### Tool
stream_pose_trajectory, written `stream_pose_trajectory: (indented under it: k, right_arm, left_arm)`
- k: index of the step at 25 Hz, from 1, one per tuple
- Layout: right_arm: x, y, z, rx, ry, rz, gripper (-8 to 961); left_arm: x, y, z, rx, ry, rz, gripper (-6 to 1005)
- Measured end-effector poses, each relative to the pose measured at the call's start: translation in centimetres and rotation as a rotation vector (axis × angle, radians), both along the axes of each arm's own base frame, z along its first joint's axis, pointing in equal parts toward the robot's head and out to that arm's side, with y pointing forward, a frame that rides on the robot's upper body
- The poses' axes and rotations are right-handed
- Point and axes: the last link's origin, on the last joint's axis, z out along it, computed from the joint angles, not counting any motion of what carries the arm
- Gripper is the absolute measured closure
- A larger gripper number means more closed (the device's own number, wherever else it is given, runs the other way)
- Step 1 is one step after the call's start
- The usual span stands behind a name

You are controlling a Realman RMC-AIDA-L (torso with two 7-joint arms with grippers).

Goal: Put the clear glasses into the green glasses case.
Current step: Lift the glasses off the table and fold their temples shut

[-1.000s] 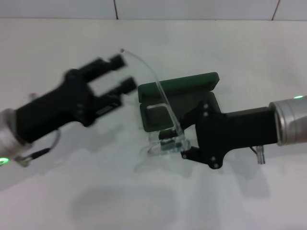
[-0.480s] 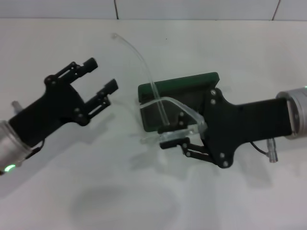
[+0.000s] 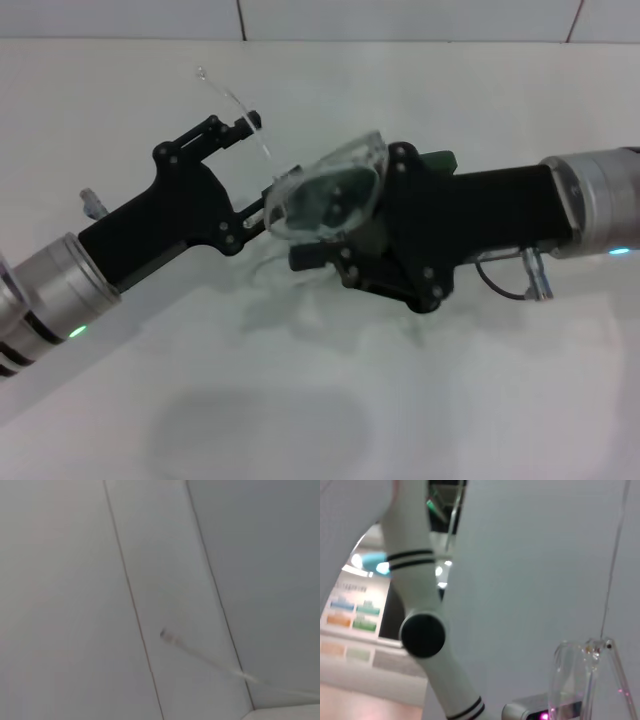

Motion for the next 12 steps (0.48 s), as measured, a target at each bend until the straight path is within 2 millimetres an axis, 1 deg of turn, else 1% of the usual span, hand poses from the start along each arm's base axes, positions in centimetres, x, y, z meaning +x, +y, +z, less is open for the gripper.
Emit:
stream_pose_trajectory:
  k: [4,8,12]
  right_arm:
    - [-0.4,0.3,-0.2,-0.099,-0.016,-0.081,830]
    - [-0.2,0.4,-0.1,-0.138,-0.019,-0.132,830]
    - [0.1,0.6,-0.4,-0.171,-0.037,-0.200,830]
  left_arm:
    - [0.4,0.1,-0.3,0.044,0.026,-0.036,366]
    - [0.9,0.5,-0.5,0.055,0.018,-0.047,366]
    - [1.2,0.3,-0.2,0.089,0.008,-0.077,367]
